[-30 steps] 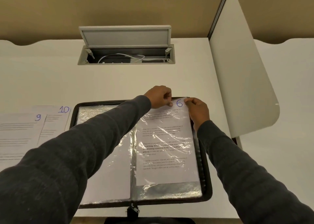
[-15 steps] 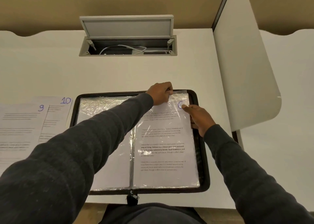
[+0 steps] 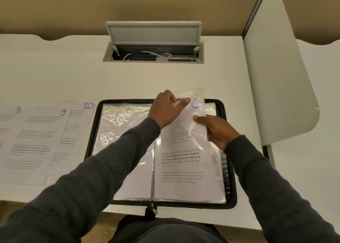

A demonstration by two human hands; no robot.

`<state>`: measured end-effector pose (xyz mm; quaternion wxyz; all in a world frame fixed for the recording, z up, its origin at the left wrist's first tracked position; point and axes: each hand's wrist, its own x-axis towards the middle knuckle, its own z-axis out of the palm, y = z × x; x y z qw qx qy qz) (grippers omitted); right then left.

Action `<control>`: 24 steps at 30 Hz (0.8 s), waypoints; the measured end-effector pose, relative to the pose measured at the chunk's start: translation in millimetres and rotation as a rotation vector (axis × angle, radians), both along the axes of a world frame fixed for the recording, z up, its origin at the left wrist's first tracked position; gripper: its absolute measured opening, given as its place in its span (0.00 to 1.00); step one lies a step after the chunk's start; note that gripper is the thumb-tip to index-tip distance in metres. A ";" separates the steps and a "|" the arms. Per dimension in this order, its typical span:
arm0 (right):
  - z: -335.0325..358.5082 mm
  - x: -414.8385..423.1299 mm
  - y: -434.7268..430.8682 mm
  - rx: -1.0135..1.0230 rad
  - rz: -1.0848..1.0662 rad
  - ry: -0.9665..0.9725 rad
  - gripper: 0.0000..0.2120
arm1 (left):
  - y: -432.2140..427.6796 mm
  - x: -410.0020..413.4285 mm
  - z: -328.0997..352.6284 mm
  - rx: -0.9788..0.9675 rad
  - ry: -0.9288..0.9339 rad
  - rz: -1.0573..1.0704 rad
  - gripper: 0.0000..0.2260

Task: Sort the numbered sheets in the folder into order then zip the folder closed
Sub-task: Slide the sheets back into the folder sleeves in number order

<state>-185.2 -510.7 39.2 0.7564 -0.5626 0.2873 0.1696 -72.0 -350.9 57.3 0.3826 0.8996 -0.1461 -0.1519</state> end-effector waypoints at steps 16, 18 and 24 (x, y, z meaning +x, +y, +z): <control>-4.2 48.5 239.8 -0.780 0.657 -0.304 0.29 | 243.2 55.0 -18.0 0.046 0.381 0.244 0.12; -26.8 48.5 261.3 -0.991 0.782 -0.274 0.35 | 258.3 62.0 -35.2 0.116 0.353 0.239 0.13; -62.3 45.2 296.0 -1.311 0.951 -0.116 0.45 | 279.8 69.3 -67.5 0.102 0.358 0.210 0.08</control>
